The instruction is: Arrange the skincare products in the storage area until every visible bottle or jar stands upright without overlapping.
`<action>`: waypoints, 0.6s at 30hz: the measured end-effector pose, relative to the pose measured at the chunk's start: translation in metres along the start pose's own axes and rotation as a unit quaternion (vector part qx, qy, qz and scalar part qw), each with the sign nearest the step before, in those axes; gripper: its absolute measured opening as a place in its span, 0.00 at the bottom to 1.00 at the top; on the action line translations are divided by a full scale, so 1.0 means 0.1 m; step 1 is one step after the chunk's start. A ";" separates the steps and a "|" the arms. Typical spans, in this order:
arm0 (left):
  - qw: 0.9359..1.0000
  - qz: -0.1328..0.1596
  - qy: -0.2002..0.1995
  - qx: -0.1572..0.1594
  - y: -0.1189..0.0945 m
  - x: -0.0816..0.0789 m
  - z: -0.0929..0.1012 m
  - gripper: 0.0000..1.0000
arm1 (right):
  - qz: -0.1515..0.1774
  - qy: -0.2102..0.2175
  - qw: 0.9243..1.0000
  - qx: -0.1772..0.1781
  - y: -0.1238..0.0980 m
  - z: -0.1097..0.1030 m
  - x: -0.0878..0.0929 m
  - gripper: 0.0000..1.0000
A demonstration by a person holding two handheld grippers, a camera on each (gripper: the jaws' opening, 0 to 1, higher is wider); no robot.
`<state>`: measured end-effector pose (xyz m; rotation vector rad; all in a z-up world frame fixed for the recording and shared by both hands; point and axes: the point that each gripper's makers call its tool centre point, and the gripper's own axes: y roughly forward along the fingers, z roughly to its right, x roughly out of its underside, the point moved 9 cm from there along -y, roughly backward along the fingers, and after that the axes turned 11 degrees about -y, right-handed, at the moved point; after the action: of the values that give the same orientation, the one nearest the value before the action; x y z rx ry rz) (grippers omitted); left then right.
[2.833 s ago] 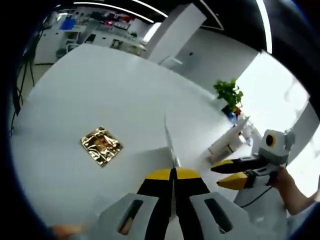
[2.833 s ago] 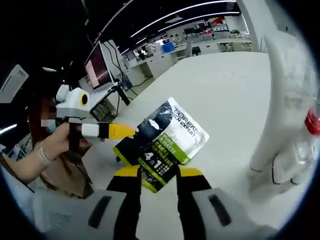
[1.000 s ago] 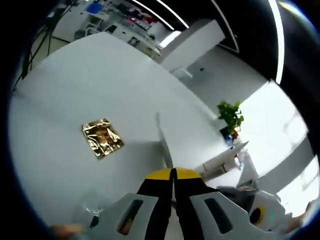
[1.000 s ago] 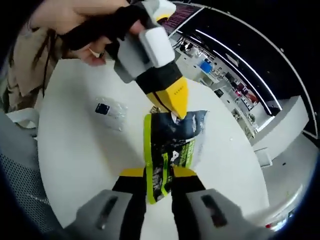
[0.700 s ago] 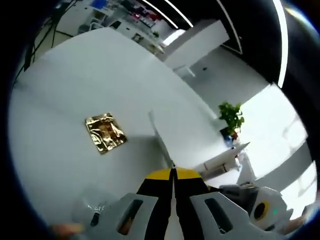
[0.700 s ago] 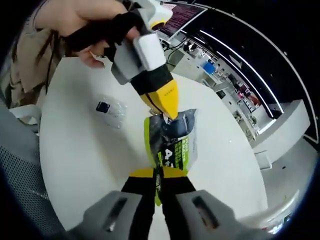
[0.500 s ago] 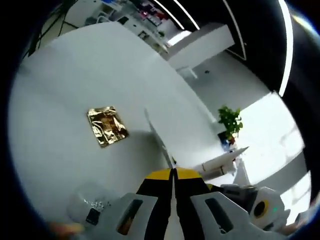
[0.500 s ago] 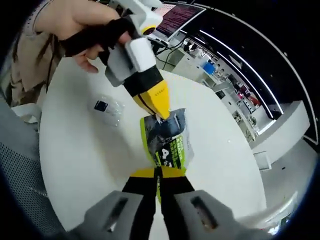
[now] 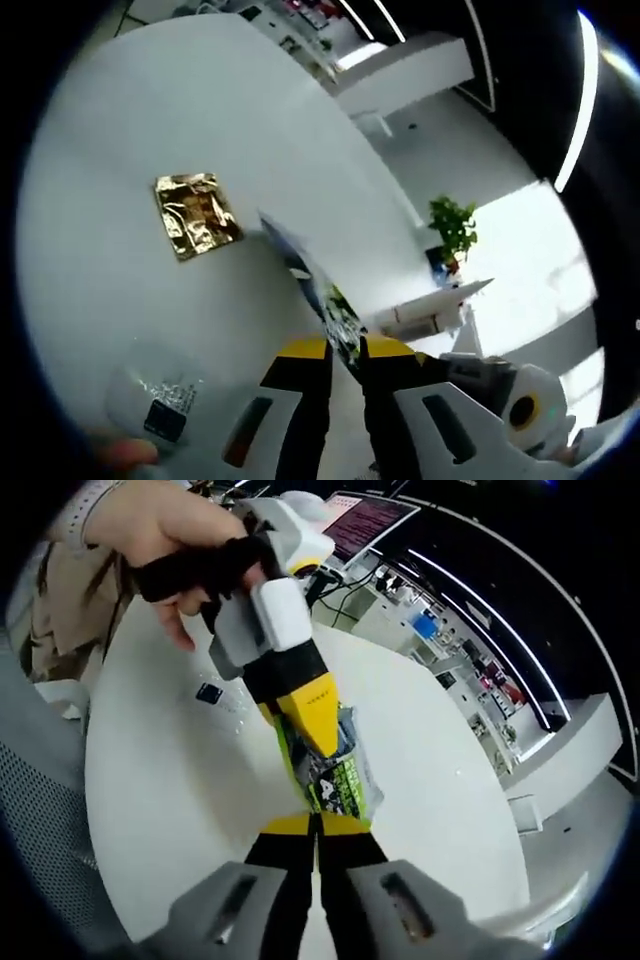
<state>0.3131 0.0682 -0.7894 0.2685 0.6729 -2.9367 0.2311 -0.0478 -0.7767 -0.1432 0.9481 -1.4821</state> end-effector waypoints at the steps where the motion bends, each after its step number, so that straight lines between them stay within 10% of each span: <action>1: 1.000 -0.002 0.000 0.000 0.00 0.00 -0.01 0.05 | 0.001 -0.002 1.000 0.000 -0.01 0.00 0.00 0.01; 18: 0.998 -0.016 0.057 -0.008 -0.02 0.05 0.03 0.00 | 0.001 0.005 1.000 -0.030 -0.01 -0.05 -0.01 0.01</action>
<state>0.3076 0.0687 -0.7869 0.4297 0.7210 -2.9624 0.2276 -0.0445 -0.7789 -0.1787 1.0007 -1.4544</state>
